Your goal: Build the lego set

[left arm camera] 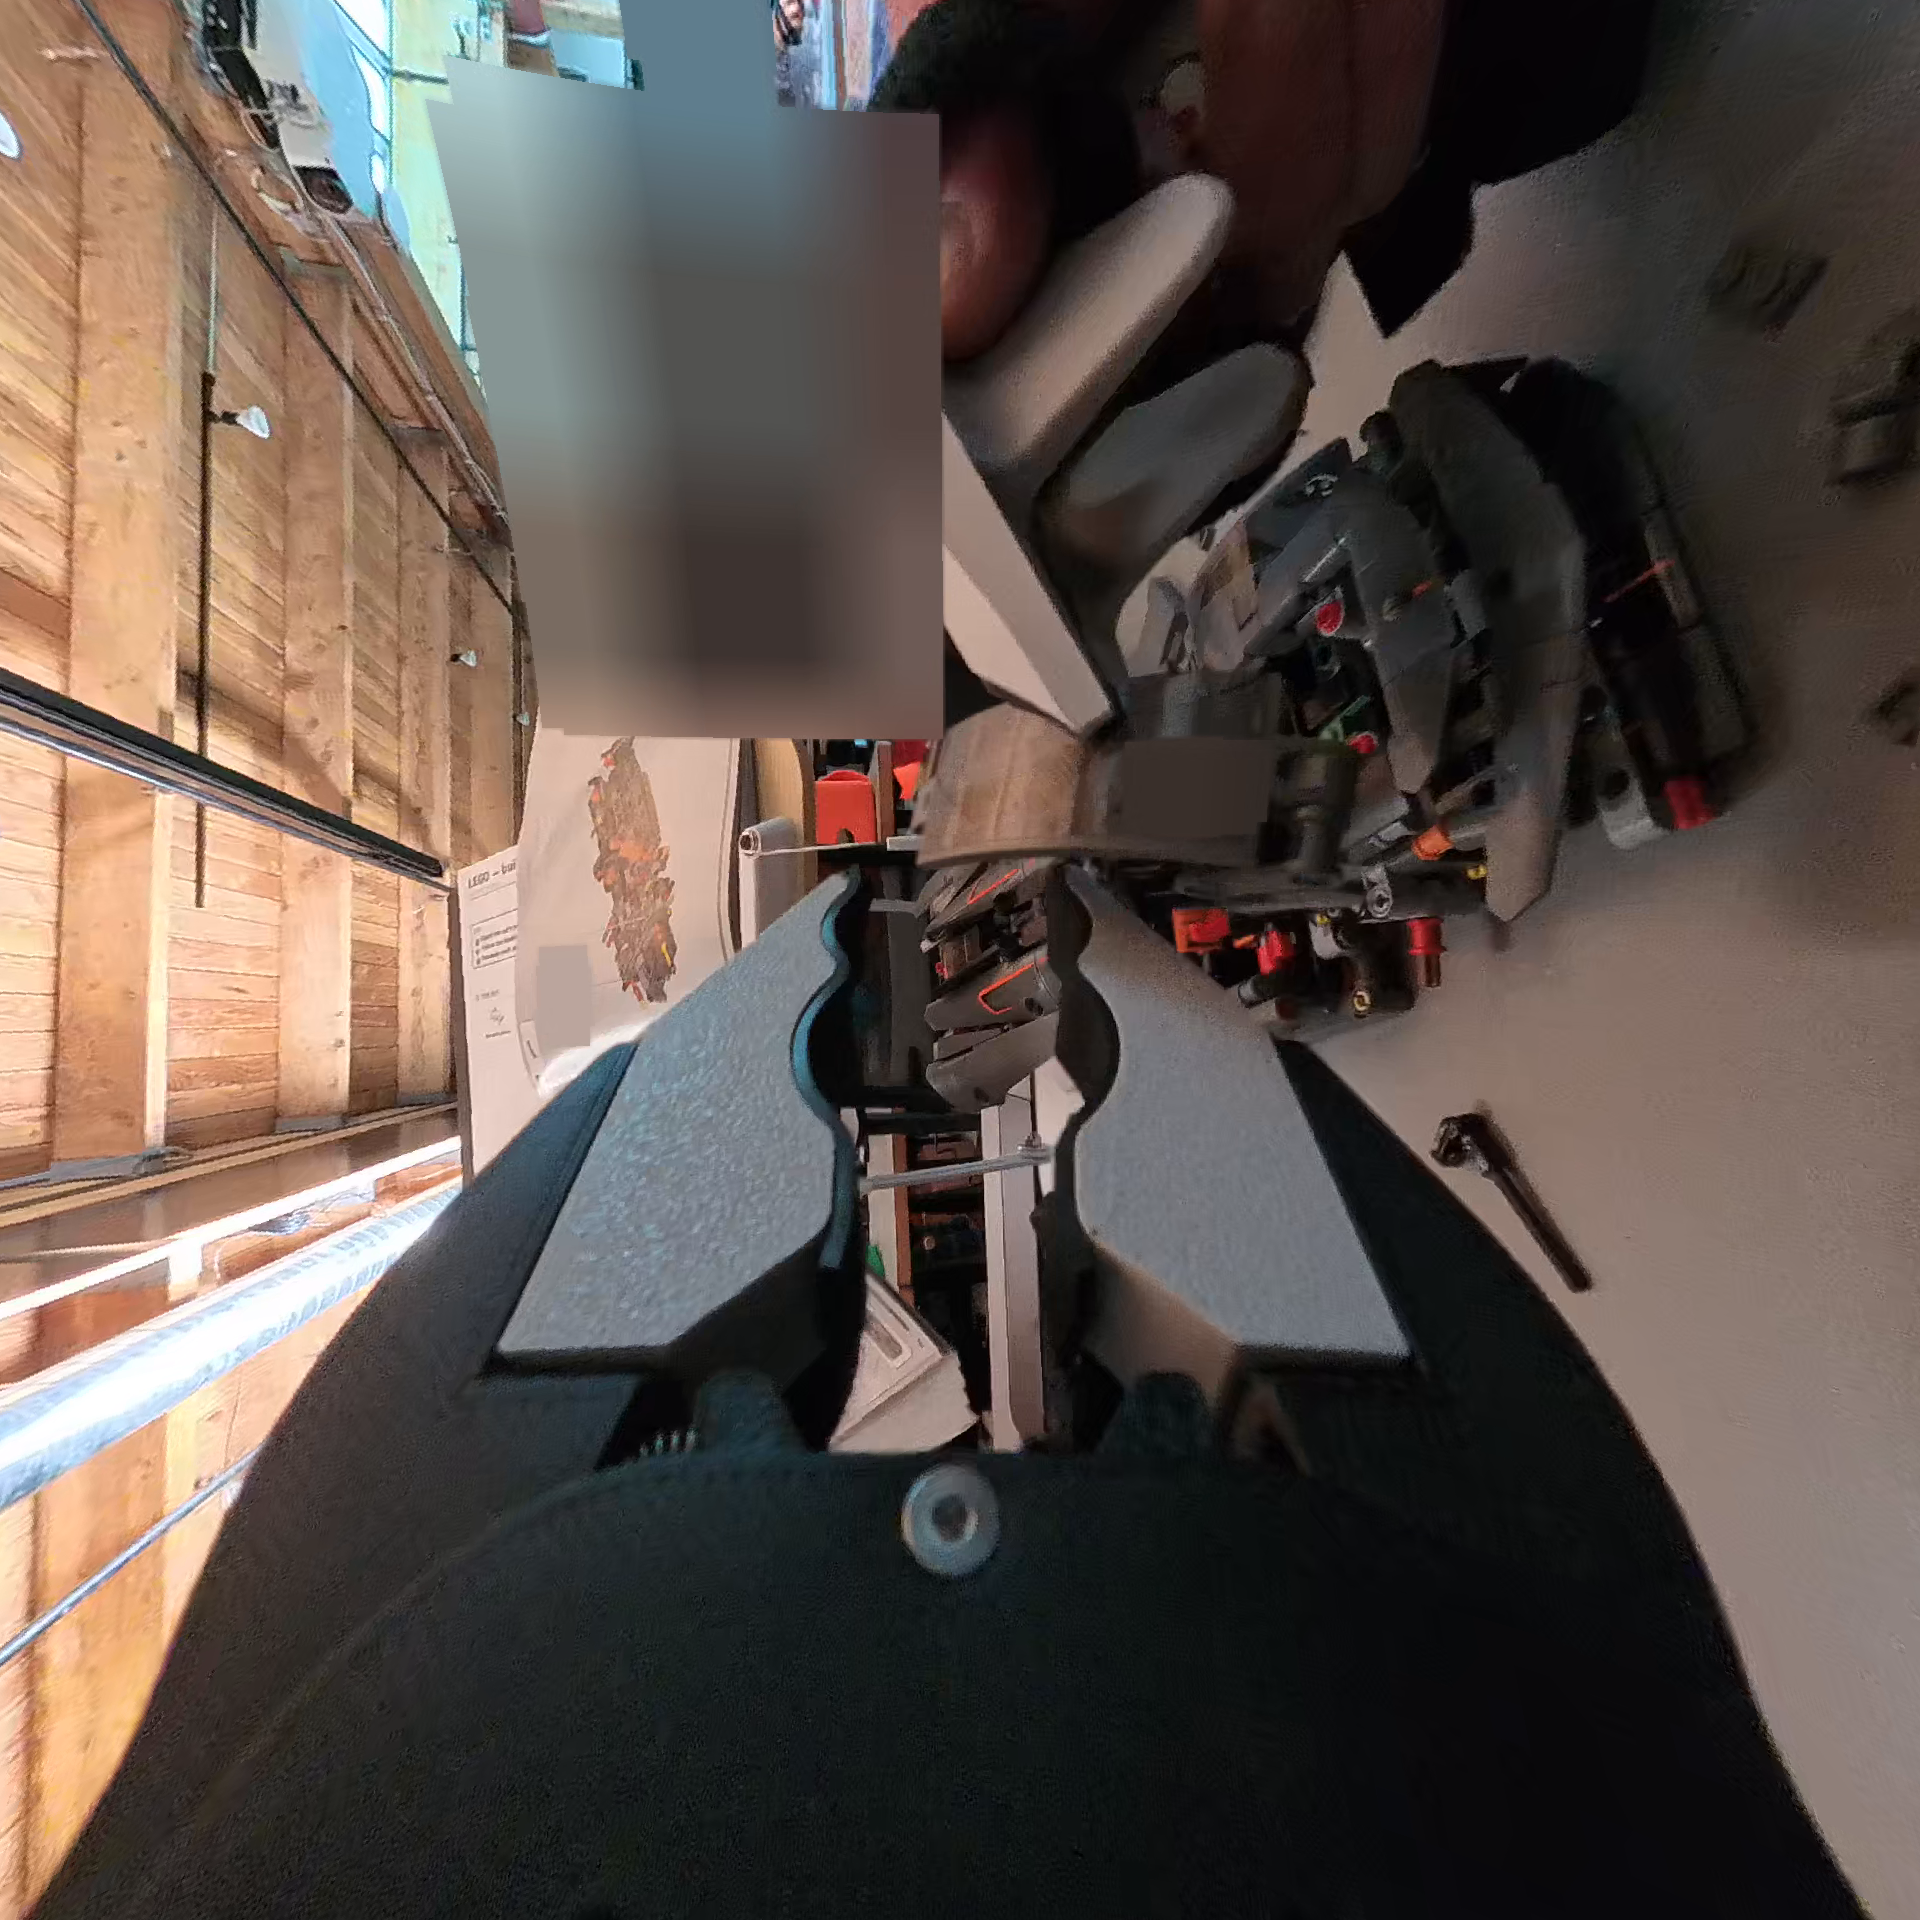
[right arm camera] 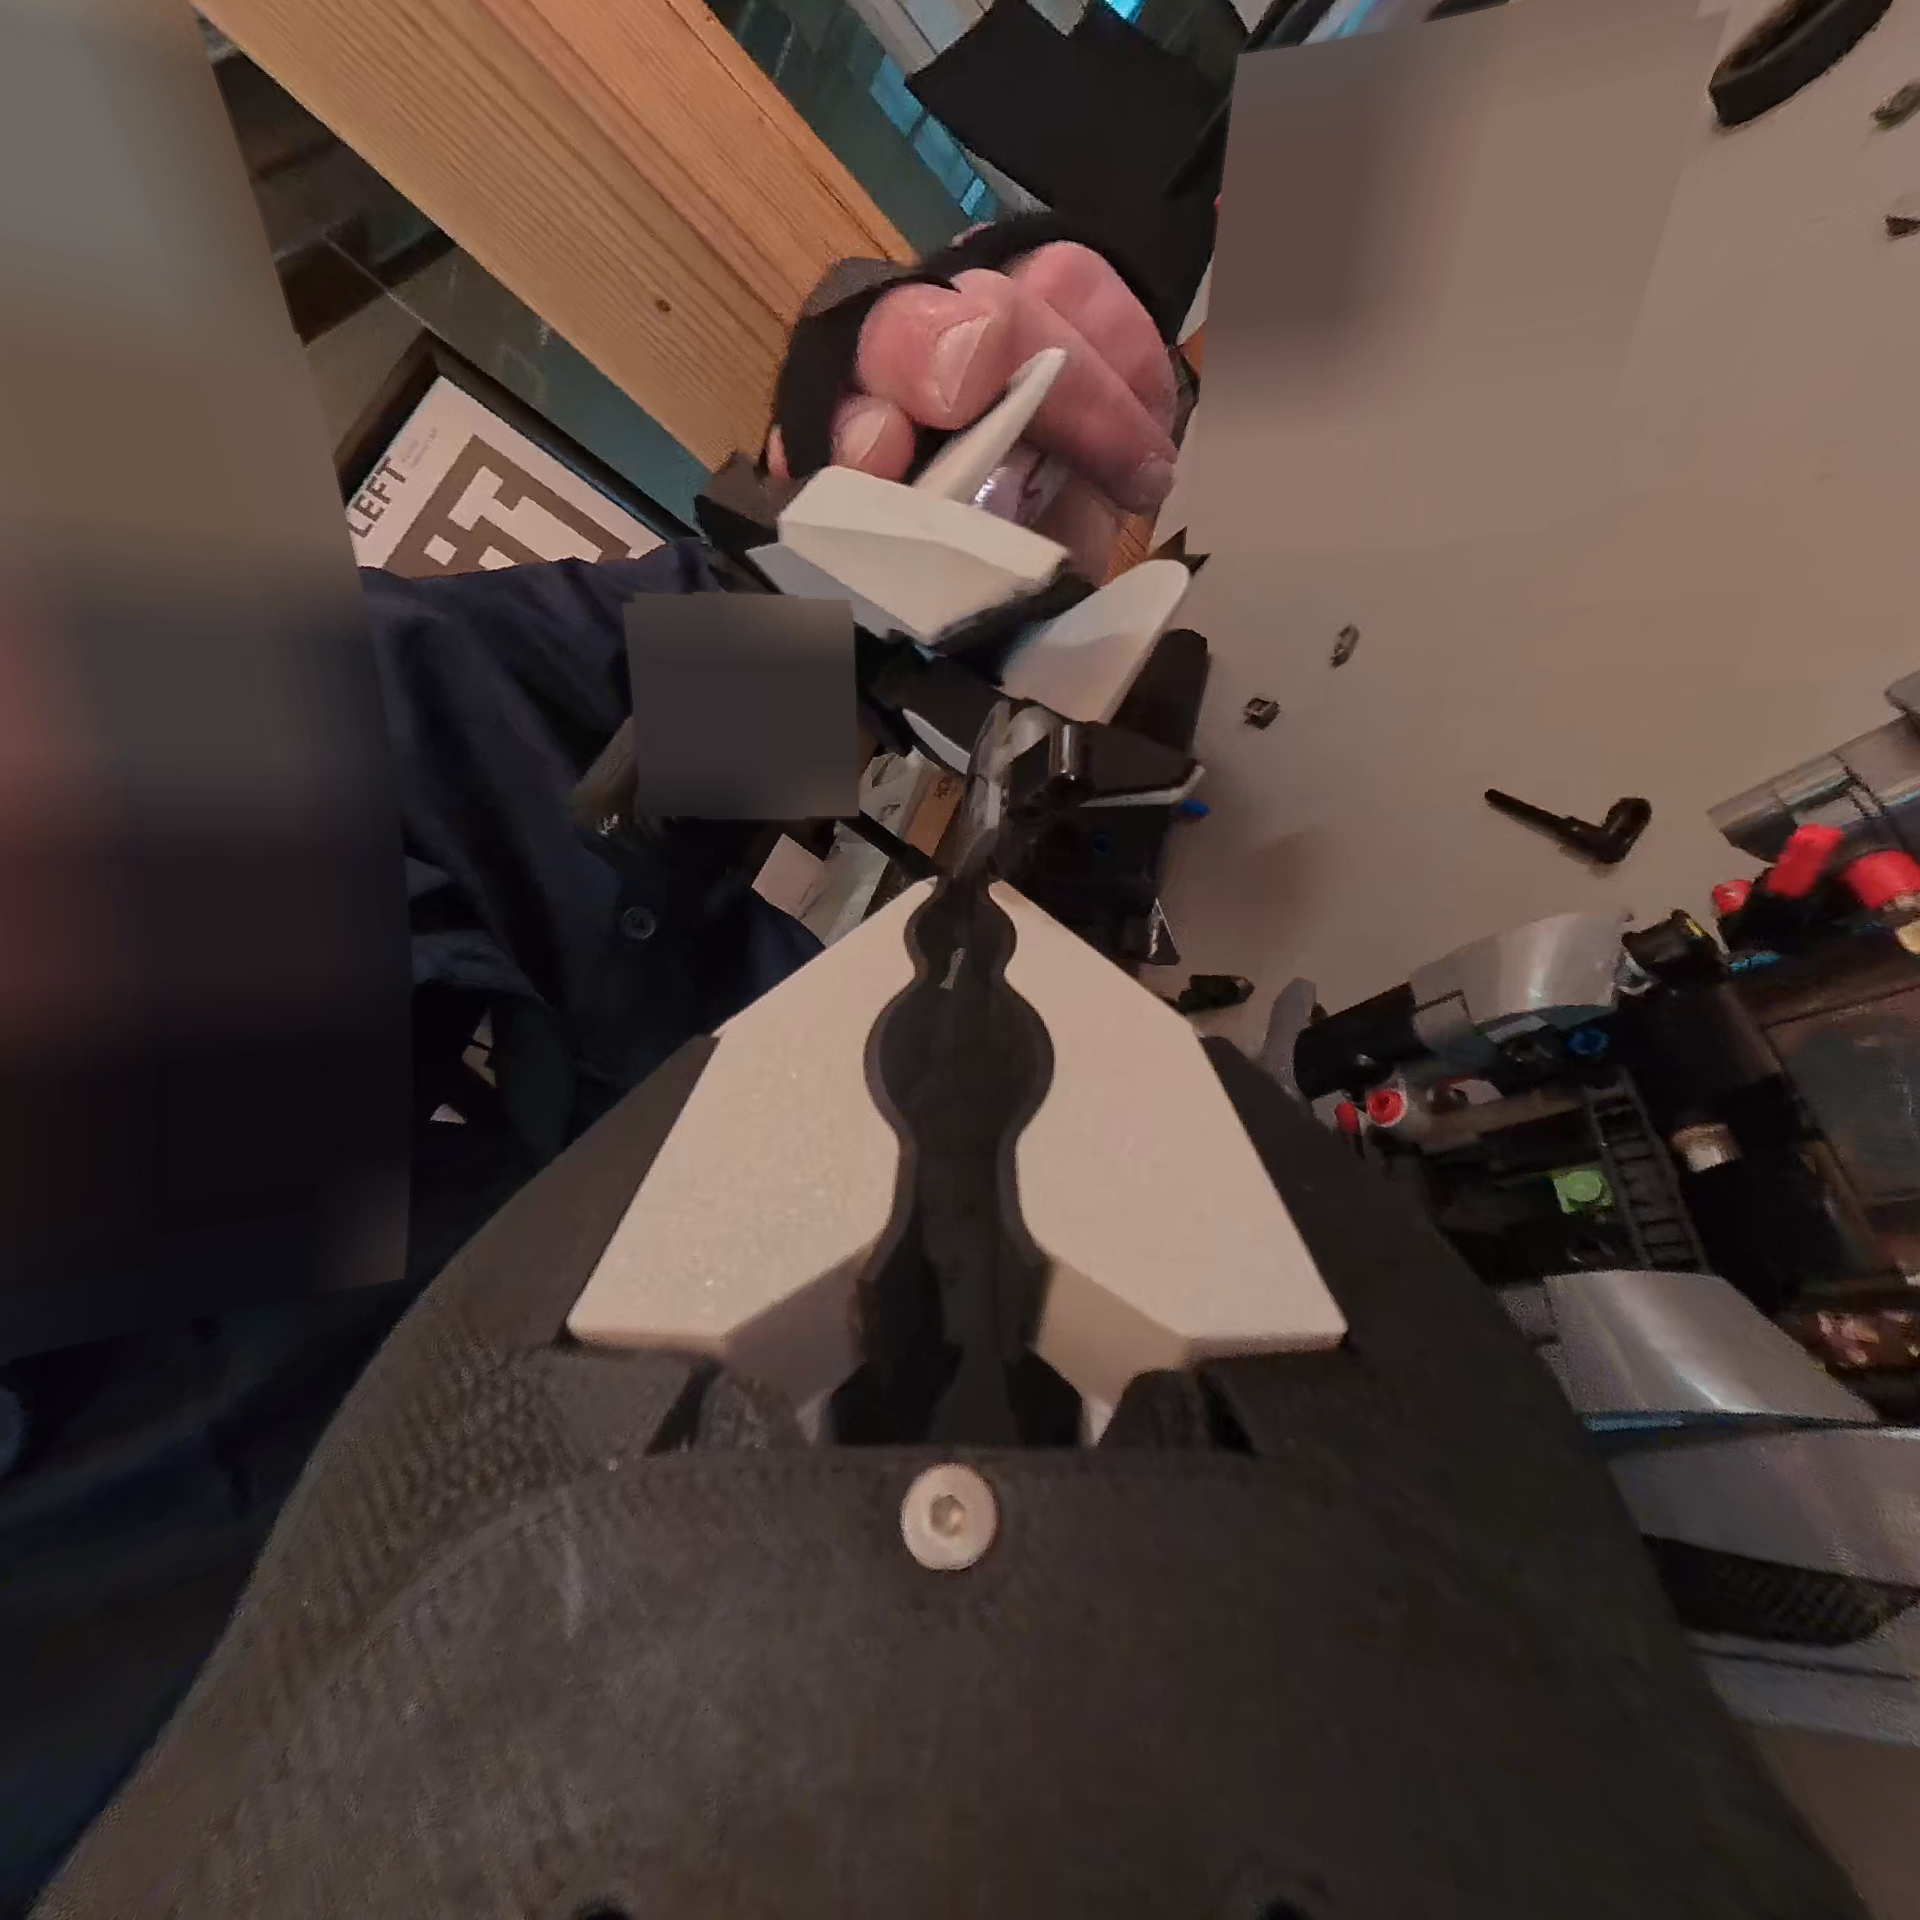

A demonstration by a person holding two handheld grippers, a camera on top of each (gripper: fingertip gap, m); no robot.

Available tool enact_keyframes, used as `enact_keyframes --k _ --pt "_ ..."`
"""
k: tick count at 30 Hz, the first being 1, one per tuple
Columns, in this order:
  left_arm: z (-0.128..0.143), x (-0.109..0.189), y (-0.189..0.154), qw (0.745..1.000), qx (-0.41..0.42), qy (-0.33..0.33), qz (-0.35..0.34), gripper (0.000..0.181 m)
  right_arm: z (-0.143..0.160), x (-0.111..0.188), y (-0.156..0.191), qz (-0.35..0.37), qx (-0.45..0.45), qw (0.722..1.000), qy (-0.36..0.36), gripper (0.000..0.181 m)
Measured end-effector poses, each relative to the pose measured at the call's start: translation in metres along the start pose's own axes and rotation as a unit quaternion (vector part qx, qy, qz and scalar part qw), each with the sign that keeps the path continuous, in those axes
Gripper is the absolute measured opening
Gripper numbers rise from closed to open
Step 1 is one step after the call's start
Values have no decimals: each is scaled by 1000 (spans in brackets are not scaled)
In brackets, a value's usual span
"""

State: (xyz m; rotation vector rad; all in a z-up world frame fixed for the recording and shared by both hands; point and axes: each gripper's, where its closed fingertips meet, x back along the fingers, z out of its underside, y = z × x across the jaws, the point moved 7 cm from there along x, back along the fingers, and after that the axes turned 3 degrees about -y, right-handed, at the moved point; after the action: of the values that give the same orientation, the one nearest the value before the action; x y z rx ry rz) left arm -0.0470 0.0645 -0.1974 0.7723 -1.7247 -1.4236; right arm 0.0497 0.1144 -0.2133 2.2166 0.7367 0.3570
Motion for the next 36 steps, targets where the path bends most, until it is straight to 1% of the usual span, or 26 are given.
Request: enact_keyframes --k 2,4,6,9,11,12,15,18,21,24,28,31,33,36 --pt "-5 1 0 1000 -11 -12 -6 33 3 1 -2 -3 -17 1000 9 0" --pt "-12 3 -2 999 -19 -26 -11 33 5 -1 -1 -26 -35 999 15 0" --pt "-15 2 -7 999 -34 -30 -13 28 8 -4 -2 -31 -42 998 30 0" --pt "-18 4 -13 998 -47 -32 -11 9 10 -6 -2 -35 -47 998 34 0" --pt "-18 3 -12 999 -45 -27 -12 6 9 -6 -2 -38 -49 998 31 0" --pt "-17 3 -11 999 -44 -24 -11 5 9 -6 -2 -39 -51 998 29 3" --pt "-13 0 -14 999 -38 -9 -1 4 6 -3 -3 -17 -43 999 19 14" --pt "-5 -4 -14 1000 -20 5 11 3 0 8 -3 10 -31 999 -3 24" --pt "7 -8 -22 999 2 15 32 4 -10 26 -3 50 -7 998 -36 24" --pt "20 -14 -32 996 54 17 72 4 -17 45 -8 91 9 993 -71 24" --pt "35 -19 -37 984 139 18 114 4 -19 64 -19 151 15 984 -90 22" --pt "43 -23 -41 965 215 8 150 4 -19 71 -23 175 12 980 -90 23" --pt "49 -26 -42 951 262 6 165 4 -19 75 -25 177 3 979 -98 24" --pt "55 -29 -42 920 342 -12 191 4 -17 83 -33 219 -5 971 -98 23"
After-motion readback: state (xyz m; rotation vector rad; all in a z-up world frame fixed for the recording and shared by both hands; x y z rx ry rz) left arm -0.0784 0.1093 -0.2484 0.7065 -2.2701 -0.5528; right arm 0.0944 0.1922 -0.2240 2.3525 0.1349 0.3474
